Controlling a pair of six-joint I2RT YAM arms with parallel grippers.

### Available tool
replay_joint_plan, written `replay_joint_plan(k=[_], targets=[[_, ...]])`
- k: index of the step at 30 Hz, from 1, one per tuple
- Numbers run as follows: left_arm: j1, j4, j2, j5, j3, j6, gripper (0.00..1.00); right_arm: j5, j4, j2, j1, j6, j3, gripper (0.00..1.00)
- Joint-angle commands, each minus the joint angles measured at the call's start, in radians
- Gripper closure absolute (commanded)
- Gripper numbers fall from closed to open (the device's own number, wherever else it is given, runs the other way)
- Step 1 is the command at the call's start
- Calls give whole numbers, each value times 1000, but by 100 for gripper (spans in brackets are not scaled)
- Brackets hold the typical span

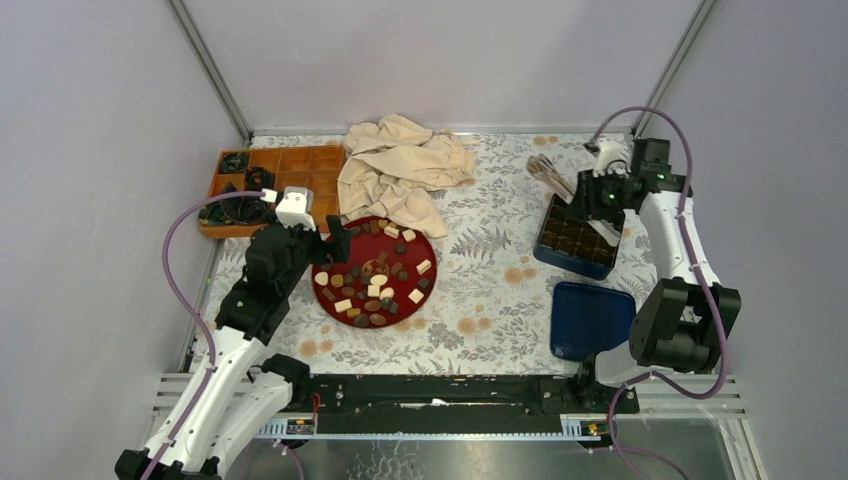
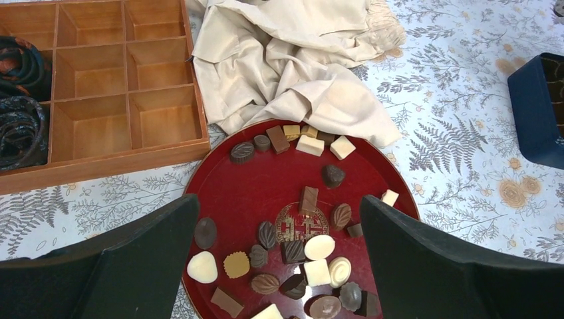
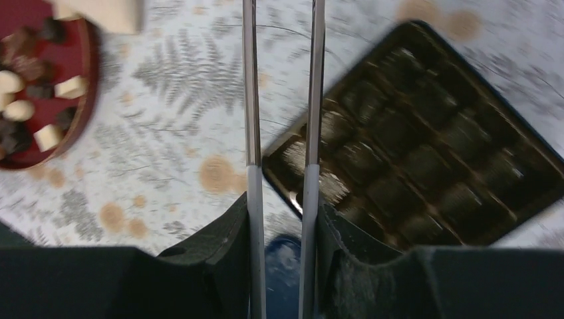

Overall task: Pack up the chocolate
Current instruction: Pick up the fake chocolate from the plate, then place the fake chocolate in the packing box.

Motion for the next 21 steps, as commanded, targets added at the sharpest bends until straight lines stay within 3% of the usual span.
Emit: replay_joint_plan(k=[1,7,21], targets=[[10,56,-28,19,-7,17,2,109,45,-8,-108,-15,-17,92],[12,58,-34,33,-7,16,2,121,53,-50,-197,-25,-92,91],[15,58,-29,41,-8,14,2,99,24,-30,-201,-57,-135,87]])
